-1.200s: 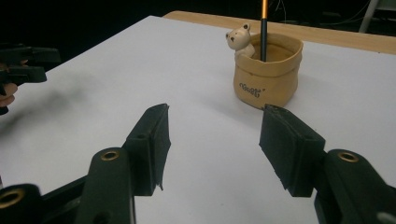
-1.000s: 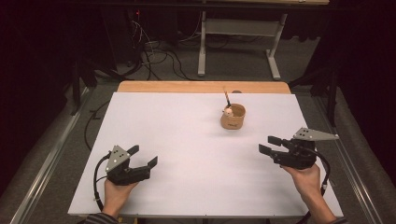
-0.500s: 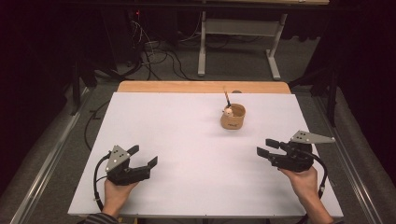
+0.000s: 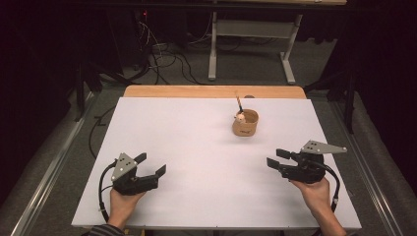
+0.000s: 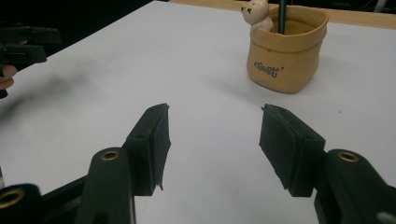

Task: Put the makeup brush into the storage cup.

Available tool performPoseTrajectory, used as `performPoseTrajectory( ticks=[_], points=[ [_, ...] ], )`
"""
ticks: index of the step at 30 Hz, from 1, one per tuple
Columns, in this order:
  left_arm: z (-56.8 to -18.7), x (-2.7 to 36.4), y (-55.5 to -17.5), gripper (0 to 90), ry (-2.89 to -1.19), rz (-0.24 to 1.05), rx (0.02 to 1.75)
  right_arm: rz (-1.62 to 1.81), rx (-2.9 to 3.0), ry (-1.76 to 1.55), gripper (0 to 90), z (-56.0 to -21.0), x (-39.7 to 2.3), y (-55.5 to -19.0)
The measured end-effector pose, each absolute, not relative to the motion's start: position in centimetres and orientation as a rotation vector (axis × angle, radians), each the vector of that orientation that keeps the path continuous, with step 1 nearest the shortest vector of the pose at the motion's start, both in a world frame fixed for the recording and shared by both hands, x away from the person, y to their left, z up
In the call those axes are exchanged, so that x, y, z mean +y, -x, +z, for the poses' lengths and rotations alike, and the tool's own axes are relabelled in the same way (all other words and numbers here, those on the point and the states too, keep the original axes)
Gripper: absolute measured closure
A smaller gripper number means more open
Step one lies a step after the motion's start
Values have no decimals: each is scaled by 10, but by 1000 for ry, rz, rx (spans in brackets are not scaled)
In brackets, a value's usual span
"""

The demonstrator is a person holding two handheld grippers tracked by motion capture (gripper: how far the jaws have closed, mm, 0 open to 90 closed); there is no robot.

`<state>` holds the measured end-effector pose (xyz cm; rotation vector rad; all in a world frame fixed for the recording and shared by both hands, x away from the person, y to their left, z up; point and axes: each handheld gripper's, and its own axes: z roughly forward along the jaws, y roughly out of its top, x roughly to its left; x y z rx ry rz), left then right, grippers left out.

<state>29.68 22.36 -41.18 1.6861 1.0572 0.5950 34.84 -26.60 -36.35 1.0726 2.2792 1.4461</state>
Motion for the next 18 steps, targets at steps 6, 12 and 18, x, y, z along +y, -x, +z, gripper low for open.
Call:
performPoseTrajectory(
  ticks=[6, 12, 18],
  points=[
    [-412, 224, -297, 173, -1685, 596, 1057, 1445, 2278, -1075, 447, -367, -264, -348],
    [-412, 224, -297, 173, -1685, 596, 1057, 1430, 2288, -1073, 447, -371, -261, -348],
    [-412, 224, -296, 173, -1685, 596, 1057, 1420, 2291, -1069, 447, -374, -258, -348]
  ],
)
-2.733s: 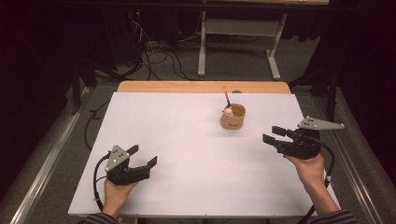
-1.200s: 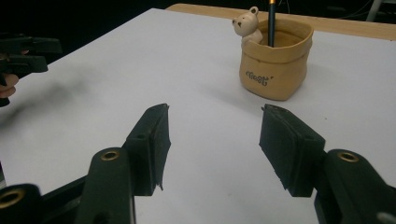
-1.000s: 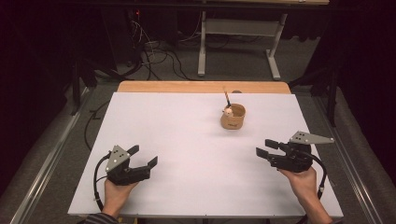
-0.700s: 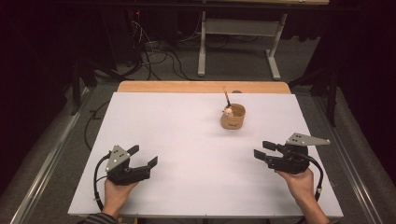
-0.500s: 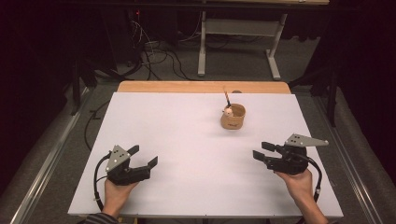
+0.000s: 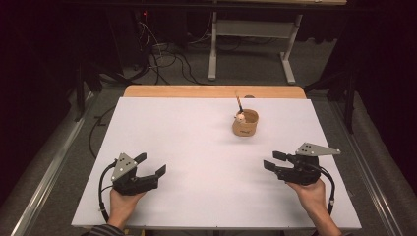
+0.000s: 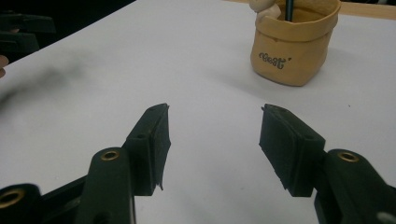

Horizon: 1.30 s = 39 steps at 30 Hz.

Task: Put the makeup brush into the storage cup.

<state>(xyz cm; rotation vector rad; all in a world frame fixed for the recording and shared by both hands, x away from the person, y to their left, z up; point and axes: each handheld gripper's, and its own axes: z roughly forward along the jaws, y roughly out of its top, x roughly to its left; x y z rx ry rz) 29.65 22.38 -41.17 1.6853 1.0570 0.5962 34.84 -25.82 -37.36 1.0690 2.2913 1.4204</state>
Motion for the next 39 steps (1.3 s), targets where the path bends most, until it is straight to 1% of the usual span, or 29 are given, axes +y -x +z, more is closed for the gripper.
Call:
performPoseTrajectory(
  ticks=[18, 39],
  points=[
    [-412, 223, -296, 172, -1687, 597, 1058, 1402, 2284, -1065, 447, -385, -252, -349],
    [-412, 224, -297, 171, -1691, 593, 1062, 1379, 2233, -1096, 447, -395, -260, -351]
  ],
)
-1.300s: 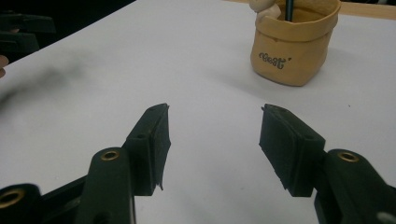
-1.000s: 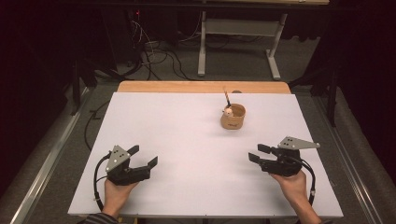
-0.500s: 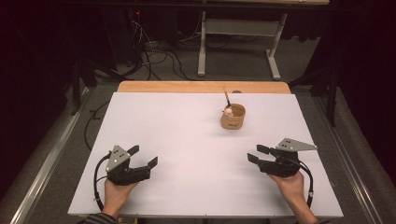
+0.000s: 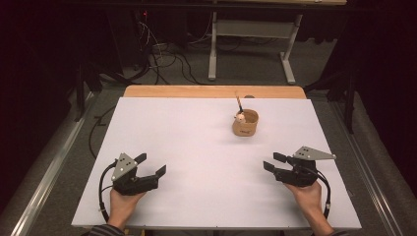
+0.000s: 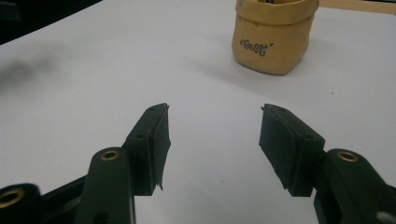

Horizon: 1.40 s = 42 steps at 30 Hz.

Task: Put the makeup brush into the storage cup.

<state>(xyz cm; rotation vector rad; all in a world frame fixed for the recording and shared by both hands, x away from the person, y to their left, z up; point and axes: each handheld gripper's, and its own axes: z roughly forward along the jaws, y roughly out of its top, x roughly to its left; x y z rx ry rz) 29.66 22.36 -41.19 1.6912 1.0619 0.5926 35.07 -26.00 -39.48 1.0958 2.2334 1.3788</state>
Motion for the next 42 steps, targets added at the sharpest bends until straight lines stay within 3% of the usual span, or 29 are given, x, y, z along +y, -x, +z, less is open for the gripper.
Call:
performPoseTrajectory(
  ticks=[42],
  points=[
    [-412, 223, -296, 170, -1689, 576, 1068, 1336, 2160, -1095, 436, -406, -268, -338]
  ],
)
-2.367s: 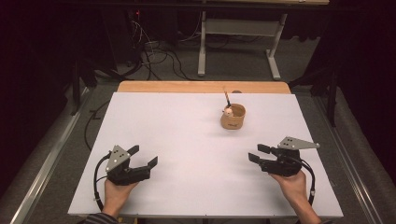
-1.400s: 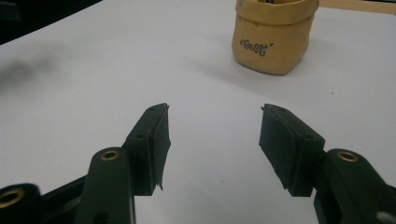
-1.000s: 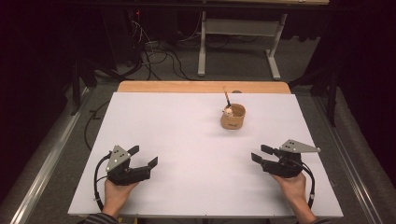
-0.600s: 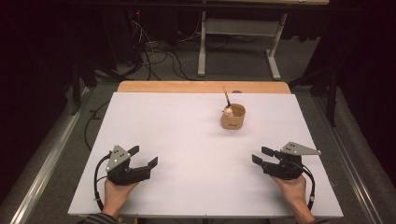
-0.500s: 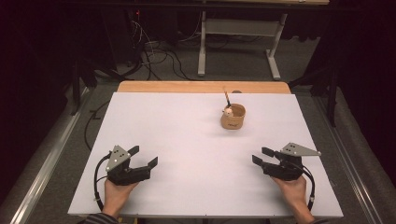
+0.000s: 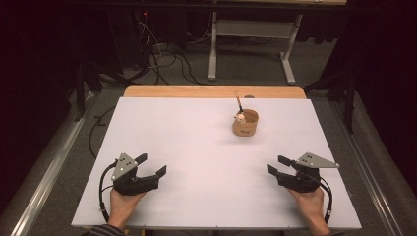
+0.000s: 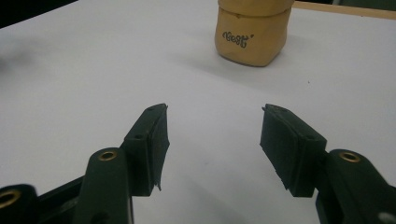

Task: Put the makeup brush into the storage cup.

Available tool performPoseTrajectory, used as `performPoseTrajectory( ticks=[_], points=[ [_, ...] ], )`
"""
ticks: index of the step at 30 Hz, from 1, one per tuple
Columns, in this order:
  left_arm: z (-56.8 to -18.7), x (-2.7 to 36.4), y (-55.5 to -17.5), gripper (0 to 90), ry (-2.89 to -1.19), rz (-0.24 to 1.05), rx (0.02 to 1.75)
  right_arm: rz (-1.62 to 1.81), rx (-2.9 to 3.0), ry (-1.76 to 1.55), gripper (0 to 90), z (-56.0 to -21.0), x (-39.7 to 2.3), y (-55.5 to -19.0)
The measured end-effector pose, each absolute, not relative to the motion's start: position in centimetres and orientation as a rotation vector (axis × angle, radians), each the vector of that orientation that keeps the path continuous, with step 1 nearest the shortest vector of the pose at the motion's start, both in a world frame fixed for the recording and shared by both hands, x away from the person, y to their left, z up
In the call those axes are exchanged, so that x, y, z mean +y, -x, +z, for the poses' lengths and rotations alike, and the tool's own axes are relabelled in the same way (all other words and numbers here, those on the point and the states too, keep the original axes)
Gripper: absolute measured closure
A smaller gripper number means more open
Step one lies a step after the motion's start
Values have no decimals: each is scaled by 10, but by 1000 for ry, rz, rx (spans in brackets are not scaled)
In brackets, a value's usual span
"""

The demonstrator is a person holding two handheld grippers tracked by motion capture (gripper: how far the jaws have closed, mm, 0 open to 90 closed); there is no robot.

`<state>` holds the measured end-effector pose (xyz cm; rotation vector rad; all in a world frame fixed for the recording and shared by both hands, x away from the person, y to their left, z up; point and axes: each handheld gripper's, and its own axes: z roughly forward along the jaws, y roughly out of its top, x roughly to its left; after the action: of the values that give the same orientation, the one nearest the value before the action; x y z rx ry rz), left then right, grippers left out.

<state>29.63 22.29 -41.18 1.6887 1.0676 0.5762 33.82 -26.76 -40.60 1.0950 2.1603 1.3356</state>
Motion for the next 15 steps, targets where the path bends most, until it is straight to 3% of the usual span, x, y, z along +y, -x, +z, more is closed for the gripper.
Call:
performPoseTrajectory(
  ticks=[15],
  points=[
    [-412, 223, -296, 169, -1685, 577, 1067, 1354, 2128, -1105, 423, -408, -272, -338]
  ],
)
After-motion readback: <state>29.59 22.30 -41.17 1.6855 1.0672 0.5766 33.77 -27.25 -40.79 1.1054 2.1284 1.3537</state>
